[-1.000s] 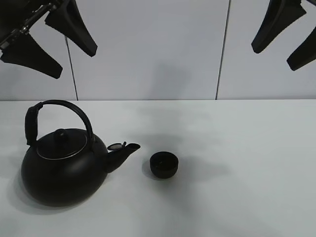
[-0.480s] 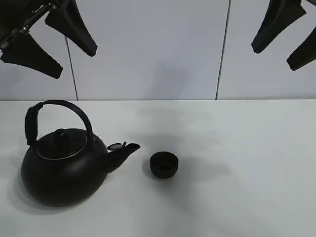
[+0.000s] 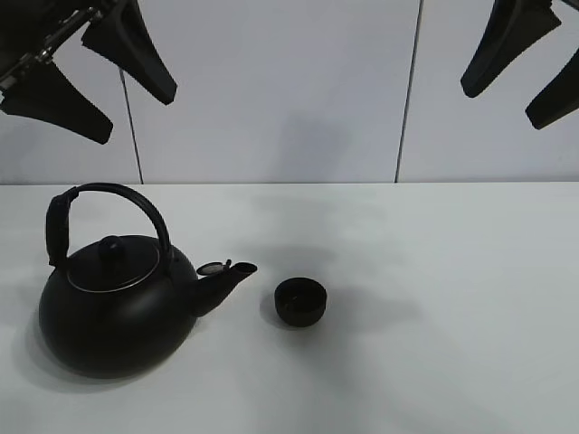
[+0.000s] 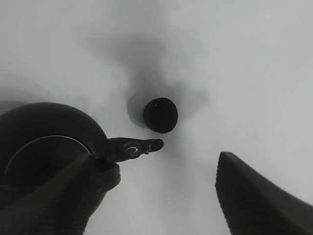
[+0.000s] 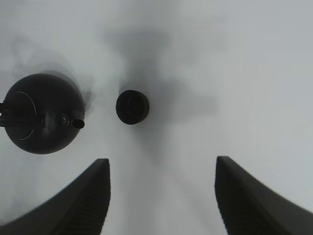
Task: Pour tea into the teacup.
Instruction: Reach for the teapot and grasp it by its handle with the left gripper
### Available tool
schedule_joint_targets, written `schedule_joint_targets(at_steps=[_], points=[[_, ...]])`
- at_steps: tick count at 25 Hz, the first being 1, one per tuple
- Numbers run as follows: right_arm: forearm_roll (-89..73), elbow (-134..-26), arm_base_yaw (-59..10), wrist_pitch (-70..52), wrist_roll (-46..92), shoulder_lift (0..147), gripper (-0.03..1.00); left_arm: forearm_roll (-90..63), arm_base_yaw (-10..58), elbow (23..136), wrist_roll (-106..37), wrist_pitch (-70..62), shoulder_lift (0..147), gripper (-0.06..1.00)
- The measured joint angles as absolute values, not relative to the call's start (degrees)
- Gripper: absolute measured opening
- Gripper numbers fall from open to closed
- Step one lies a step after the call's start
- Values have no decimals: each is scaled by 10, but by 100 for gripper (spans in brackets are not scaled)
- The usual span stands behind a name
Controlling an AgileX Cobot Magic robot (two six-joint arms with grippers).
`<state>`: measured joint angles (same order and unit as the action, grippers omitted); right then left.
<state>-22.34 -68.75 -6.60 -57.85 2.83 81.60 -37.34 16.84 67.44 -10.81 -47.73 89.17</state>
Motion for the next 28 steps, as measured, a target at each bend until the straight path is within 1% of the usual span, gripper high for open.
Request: schedule_joint_targets(at_steps=[3, 9, 14, 17, 23, 28], points=[[-223, -687, -66, -578, 28, 816, 43, -369, 168, 674, -108, -471, 892, 50], [-223, -687, -66, -578, 28, 816, 43, -369, 168, 674, -109, -415, 891, 50], [-223, -687, -66, -578, 28, 816, 43, -369, 174, 648, -172, -339, 831, 50], [-223, -687, -66, -578, 28, 816, 43, -370, 190, 597, -250, -264, 756, 50], [-223, -687, -66, -577, 28, 816, 43, -376, 224, 448, -394, -142, 615, 50], [-223, -687, -66, -577, 28, 816, 43, -378, 225, 334, -438, -63, 569, 48]])
